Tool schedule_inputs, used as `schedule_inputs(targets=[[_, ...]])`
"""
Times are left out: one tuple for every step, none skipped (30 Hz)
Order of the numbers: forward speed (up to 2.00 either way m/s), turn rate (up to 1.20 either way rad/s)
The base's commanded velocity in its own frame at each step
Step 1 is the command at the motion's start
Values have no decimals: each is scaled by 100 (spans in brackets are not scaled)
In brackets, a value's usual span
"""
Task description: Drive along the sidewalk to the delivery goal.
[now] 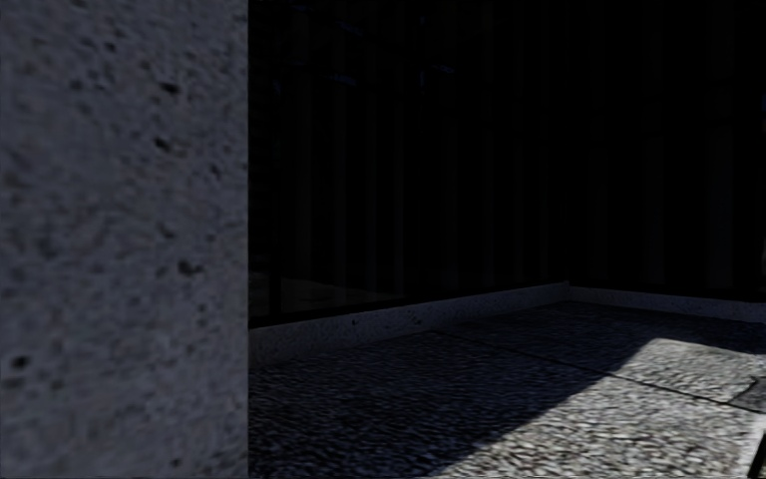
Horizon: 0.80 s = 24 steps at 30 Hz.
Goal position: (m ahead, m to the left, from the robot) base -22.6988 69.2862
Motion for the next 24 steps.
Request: schedule_inputs(targets=[[112, -75], [112, -75], [112, -79], [112, -84], [112, -86], [112, -87], [112, -87], [112, -87], [112, -87], [112, -87], [112, -87], [112, -87], [112, -87], [112, -87], [112, -87], [112, -87], [112, -87], [112, -87], [112, -87], [112, -87], [112, -87], [112, -86], [112, -83], [112, -81]])
